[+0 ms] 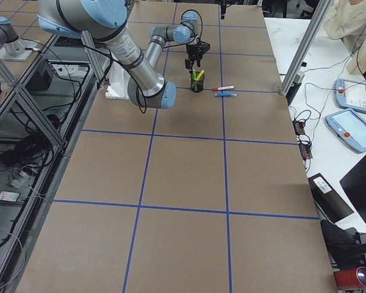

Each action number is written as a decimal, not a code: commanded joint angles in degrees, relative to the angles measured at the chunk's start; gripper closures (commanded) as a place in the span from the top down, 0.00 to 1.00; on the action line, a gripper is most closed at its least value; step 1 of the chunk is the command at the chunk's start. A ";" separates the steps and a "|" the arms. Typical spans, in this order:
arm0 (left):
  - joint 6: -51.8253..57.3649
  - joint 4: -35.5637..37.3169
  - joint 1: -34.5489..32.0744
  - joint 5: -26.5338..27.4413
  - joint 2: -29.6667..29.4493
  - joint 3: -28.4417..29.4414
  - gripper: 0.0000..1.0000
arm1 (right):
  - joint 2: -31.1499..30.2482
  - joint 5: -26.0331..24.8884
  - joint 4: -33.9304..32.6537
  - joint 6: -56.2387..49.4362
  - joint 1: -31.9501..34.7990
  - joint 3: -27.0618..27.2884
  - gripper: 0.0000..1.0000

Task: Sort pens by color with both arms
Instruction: 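Lower the right gripper toward the green highlighter in the cup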

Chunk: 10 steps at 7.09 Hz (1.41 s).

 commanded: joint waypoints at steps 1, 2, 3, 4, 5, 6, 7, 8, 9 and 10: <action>0.00 -0.03 0.09 0.00 0.13 0.00 0.65 | -0.45 0.03 -0.85 -0.04 -0.05 -0.33 0.79; 0.00 -0.03 0.09 0.00 0.13 0.00 0.65 | -0.28 0.03 -1.38 -0.04 -0.05 -0.33 0.79; 0.00 -0.03 0.09 0.00 0.13 0.00 0.65 | -0.01 0.20 -2.08 -0.04 -0.14 -0.33 0.78; 0.00 -0.03 0.00 0.00 0.13 -0.09 0.65 | 0.16 0.55 -2.26 -0.04 -0.14 -0.25 0.77; 0.00 -0.03 0.00 0.00 0.13 -0.18 0.65 | 0.25 1.07 -2.35 0.04 -0.14 -0.16 0.74; 0.00 0.14 0.00 0.00 0.13 -0.35 0.65 | 0.17 1.17 -2.44 0.04 -0.14 -0.16 0.74; 0.00 0.14 0.00 0.00 0.13 -0.35 0.65 | -0.10 1.17 -2.52 0.04 -0.14 -0.16 0.74; 0.00 0.14 0.00 0.00 0.13 -0.35 0.65 | -0.27 1.08 -2.70 0.04 -0.14 -0.16 0.71; 0.00 0.23 0.00 0.00 0.13 -0.53 0.65 | -0.27 1.08 -2.70 0.13 -0.14 -0.16 0.67; 0.00 0.23 0.09 0.00 0.13 -0.35 0.65 | -0.01 1.08 -3.74 0.13 -0.14 0.36 0.63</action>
